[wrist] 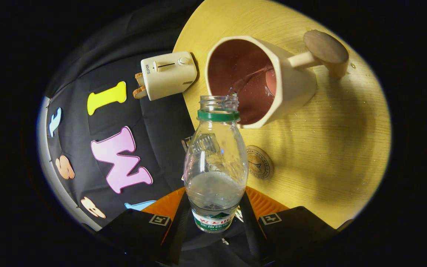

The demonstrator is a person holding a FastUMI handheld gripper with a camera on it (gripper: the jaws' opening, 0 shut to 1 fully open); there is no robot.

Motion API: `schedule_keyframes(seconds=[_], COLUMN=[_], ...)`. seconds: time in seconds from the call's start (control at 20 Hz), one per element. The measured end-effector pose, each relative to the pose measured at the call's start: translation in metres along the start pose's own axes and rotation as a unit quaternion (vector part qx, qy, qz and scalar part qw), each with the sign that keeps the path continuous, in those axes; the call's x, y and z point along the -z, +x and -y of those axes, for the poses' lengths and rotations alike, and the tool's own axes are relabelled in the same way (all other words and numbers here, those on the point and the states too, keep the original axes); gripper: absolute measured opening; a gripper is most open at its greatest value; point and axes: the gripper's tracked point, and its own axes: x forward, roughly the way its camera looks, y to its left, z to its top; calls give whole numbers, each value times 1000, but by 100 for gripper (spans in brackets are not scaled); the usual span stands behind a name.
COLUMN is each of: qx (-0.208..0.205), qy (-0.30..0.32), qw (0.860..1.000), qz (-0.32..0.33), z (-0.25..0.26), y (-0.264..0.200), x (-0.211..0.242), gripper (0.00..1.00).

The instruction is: Take the bottle from table, then pour the juice into the cup, finally place the bottle on the coaster

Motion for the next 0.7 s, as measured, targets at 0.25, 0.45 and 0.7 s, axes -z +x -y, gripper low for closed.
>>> schedule_keyframes(seconds=[0.25,0.45,0.7], qx=[-13,-18,-25], qy=[34,60,83], qw=[999,998,996], qz=[6,1,1], z=[-6,-12,-15], y=[-4,-5,-7], x=[-3,-2,-5], gripper=[73,73,73])
